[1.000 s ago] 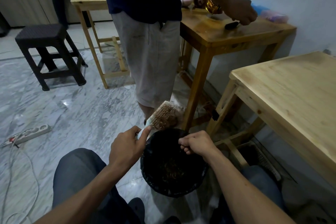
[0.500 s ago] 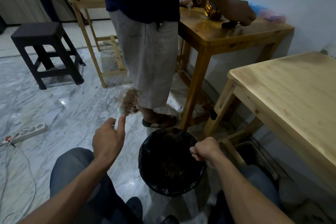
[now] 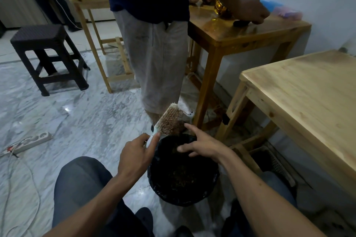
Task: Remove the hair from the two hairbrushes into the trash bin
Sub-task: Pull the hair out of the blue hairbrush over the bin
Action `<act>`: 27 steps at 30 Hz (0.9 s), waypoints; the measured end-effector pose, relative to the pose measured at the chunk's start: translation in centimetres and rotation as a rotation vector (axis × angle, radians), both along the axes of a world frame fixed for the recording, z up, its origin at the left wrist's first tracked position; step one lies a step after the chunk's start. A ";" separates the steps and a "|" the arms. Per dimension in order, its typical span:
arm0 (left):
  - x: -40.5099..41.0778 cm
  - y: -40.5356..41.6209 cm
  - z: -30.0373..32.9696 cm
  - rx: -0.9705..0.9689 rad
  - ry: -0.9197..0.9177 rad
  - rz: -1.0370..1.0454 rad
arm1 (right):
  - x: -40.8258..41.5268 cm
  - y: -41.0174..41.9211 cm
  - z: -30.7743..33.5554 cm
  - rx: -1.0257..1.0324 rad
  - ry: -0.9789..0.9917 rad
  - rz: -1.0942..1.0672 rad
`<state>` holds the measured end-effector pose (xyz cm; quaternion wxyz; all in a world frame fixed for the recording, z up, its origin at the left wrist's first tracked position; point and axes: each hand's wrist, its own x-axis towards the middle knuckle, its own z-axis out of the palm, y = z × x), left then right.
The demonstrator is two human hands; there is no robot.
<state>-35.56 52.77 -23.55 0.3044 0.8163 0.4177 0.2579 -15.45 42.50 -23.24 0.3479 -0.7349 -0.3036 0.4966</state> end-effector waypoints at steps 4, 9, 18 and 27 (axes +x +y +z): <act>0.9 -0.7 0.6 -0.014 -0.040 -0.040 | -1.4 0.5 -1.0 0.178 0.072 -0.045; 0.9 0.1 2.4 -0.100 -0.185 0.051 | -0.9 -1.1 -4.1 0.052 -0.128 -0.265; 1.0 -0.1 2.5 -0.107 -0.201 0.061 | -0.9 -2.7 -5.5 -0.182 -0.326 -0.161; 1.1 -0.3 1.2 -0.072 -0.099 0.065 | -0.9 -0.4 1.3 0.184 0.348 -0.122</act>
